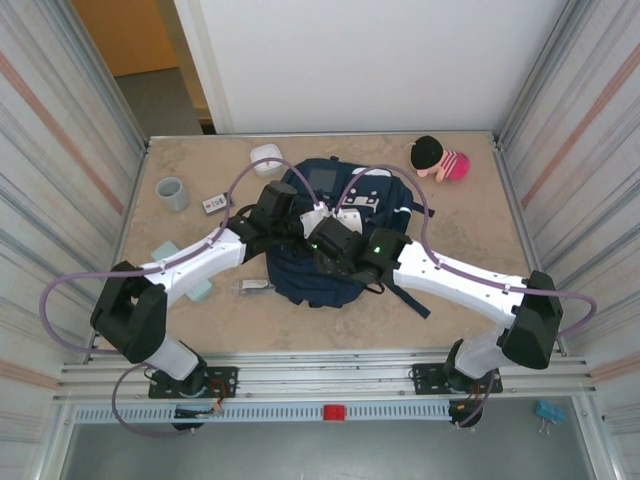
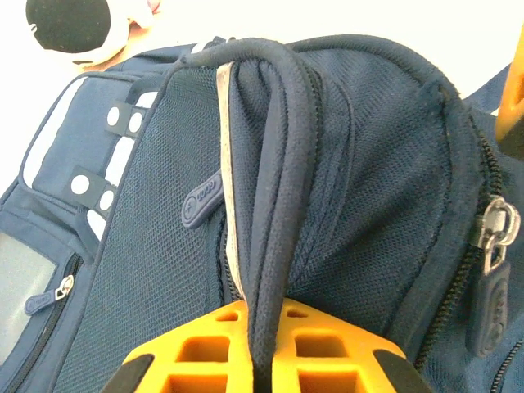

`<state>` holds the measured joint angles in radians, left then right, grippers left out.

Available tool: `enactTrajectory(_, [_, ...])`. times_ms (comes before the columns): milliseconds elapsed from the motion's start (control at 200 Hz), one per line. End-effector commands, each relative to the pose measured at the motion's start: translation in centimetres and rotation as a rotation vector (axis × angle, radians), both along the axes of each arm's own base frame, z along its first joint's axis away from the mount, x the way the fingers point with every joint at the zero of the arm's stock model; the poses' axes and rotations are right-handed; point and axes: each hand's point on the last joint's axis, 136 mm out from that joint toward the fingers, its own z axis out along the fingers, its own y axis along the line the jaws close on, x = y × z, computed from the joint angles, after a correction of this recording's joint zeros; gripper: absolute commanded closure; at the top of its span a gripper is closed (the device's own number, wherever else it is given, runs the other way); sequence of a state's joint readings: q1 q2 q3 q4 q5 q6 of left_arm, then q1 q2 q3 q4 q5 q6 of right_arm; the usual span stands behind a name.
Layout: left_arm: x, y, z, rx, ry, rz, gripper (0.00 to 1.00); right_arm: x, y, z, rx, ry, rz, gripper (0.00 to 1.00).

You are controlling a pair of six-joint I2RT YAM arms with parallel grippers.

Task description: Pack the student bag

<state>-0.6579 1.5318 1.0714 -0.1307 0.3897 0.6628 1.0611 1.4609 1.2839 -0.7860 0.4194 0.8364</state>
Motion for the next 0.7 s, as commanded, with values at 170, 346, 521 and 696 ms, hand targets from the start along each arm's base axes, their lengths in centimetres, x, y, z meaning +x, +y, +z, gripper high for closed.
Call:
enactTrajectory(170, [-1.1, -2.2, 4.2, -0.156, -0.121, -0.115, 1.0, -1.9, -0.7, 2.8, 0.251, -0.033, 0.181, 0.27])
enactTrajectory(346, [-2.6, -2.3, 4.1, -0.182, -0.123, -0.217, 1.0, -0.9, -4.4, 4.6, 0.597, -0.031, 0.187, 0.23])
enactTrajectory(521, [-3.2, -1.9, 4.3, -0.214, -0.121, -0.258, 1.0, 0.5, -7.6, 4.2, 0.744, 0.045, 0.082, 0.17])
enactTrajectory(696, [-4.1, -1.8, 4.6, -0.232, -0.129, -0.309, 1.0, 2.4, -7.3, 3.4, 0.908, 0.136, 0.043, 0.18])
